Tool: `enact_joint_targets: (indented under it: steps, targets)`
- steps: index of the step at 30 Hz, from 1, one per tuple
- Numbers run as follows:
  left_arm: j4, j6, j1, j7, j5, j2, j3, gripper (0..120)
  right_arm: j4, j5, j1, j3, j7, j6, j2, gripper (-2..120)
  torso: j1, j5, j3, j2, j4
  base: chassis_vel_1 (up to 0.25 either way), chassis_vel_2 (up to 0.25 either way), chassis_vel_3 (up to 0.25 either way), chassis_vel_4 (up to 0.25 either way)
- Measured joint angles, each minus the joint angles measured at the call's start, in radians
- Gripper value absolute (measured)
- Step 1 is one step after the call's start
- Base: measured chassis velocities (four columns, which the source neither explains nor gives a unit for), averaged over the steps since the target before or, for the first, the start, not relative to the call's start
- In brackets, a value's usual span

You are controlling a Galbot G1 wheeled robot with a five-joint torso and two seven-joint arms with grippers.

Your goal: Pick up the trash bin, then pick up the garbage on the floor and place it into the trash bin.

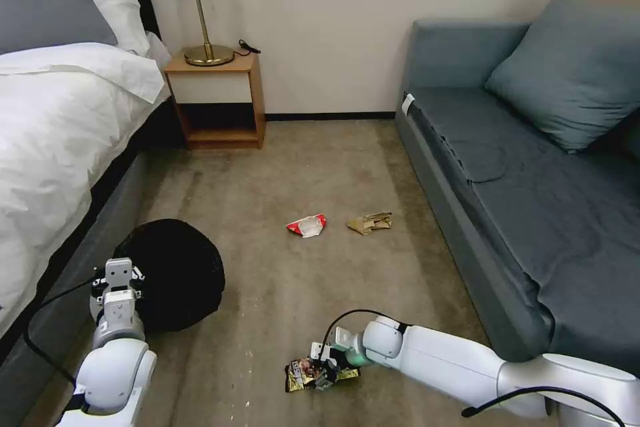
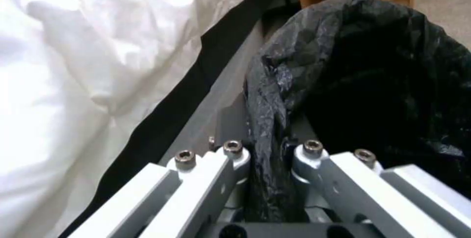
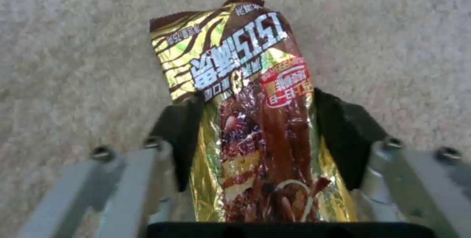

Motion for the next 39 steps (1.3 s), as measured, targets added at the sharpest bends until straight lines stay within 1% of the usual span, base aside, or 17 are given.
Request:
enact_joint_targets:
  steps: [1,3,5,7,9,10,11,12,14,16,27,29,31,34,35,37,39]
  targets:
    - [0.000,0.000,0.000,0.000,0.000,0.000,0.000,5,0.000,0.000,0.000,0.000,0.000,0.000,0.000,57,0.000,0.0000,0.000,0.000,0.0000,0.000,0.000,0.000,0.000]
    - [0.000,-0.003,0.003,0.000,0.000,-0.001,-0.001,5,-0.007,-0.005,-0.002,0.005,-0.001,0.002,0.004,42,0.000,0.0000,0.000,0.000,0.0000,0.000,0.000,0.000,0.000]
    - [0.000,-0.003,0.003,0.000,-0.001,0.000,-0.001,5,-0.008,-0.006,-0.002,0.005,-0.002,0.003,0.004,39,0.000,0.0000,0.000,0.000,0.0000,0.000,0.000,0.000,0.000]
    - [0.000,-0.004,0.005,0.000,-0.001,-0.001,-0.003,5,-0.008,-0.007,-0.002,0.007,-0.005,0.003,0.004,29,0.000,0.0000,0.000,0.000,0.0001,0.000,0.000,0.000,0.000]
    - [0.000,-0.004,0.005,0.000,-0.001,-0.001,-0.004,5,-0.007,-0.007,-0.002,0.007,-0.005,0.003,0.004,27,0.000,0.0001,0.000,0.000,0.0000,0.000,0.000,0.000,0.000]
    - [0.000,-0.004,0.005,0.000,-0.001,-0.001,-0.004,5,-0.005,-0.007,-0.002,0.008,-0.007,0.003,0.002,21,0.000,0.0002,0.000,0.000,0.0001,0.000,0.000,0.000,0.000]
    - [0.000,-0.004,0.005,0.000,-0.001,-0.001,-0.004,5,-0.005,-0.007,-0.002,0.008,-0.007,0.003,0.002,21,0.000,0.0002,0.000,0.000,0.0001,0.000,0.000,0.000,0.000]
    - [-0.003,-0.004,0.005,0.000,-0.001,0.000,-0.006,5,0.000,-0.007,-0.002,0.010,-0.010,0.003,-0.001,11,0.000,0.0001,0.000,0.000,0.0001,0.000,0.000,0.000,0.000]
    - [-0.005,-0.004,0.006,0.000,-0.002,0.002,-0.008,5,0.007,-0.007,-0.001,0.017,-0.017,0.002,-0.005,3,0.000,0.0001,0.000,0.000,0.0001,0.000,0.000,0.000,0.000]
    - [-0.006,-0.004,0.007,0.000,-0.002,0.003,-0.008,5,0.013,-0.007,-0.001,0.023,-0.019,0.002,-0.009,0,0.000,0.0002,0.000,0.000,0.0002,0.000,0.000,0.000,0.000]
    - [-0.011,-0.007,0.013,0.004,-0.002,0.008,-0.007,5,0.059,-0.001,0.004,0.092,-0.038,0.010,-0.041,0,0.000,0.0001,0.000,0.000,0.0000,0.000,0.000,0.000,0.000]
    - [-0.005,-0.013,0.016,0.007,-0.003,0.009,-0.006,5,0.071,-0.009,-0.007,0.167,-0.048,0.021,-0.029,0,0.000,0.0000,0.000,0.000,-0.0001,0.000,0.000,0.000,0.000]
    - [-0.004,-0.014,0.017,0.008,-0.004,0.009,-0.006,5,0.073,-0.009,-0.009,0.182,-0.050,0.023,-0.025,0,0.000,-0.0001,0.000,0.000,-0.0002,0.000,0.000,0.000,0.000]
    - [0.001,-0.019,0.022,0.015,-0.004,0.015,0.003,5,0.111,0.012,-0.009,0.414,-0.054,0.033,0.047,0,0.000,0.0003,0.000,0.000,0.0004,0.000,0.000,0.000,0.000]
    - [0.001,-0.019,0.022,0.015,-0.004,0.015,0.003,5,0.111,0.012,-0.009,0.414,-0.054,0.033,0.047,0,0.000,0.0003,0.000,0.000,0.0004,0.000,0.000,0.000,0.000]
    - [-0.004,-0.023,0.024,0.019,-0.002,0.017,0.010,5,0.142,0.037,0.013,0.481,-0.054,0.033,0.061,0,0.000,-0.0003,0.000,0.000,0.0004,0.000,0.000,0.000,0.000]
    - [-0.006,-0.025,0.024,0.021,-0.001,0.017,0.012,5,0.152,0.044,0.020,0.493,-0.054,0.033,0.064,0,0.000,-0.0003,0.000,0.000,0.0002,0.000,0.000,0.000,0.000]
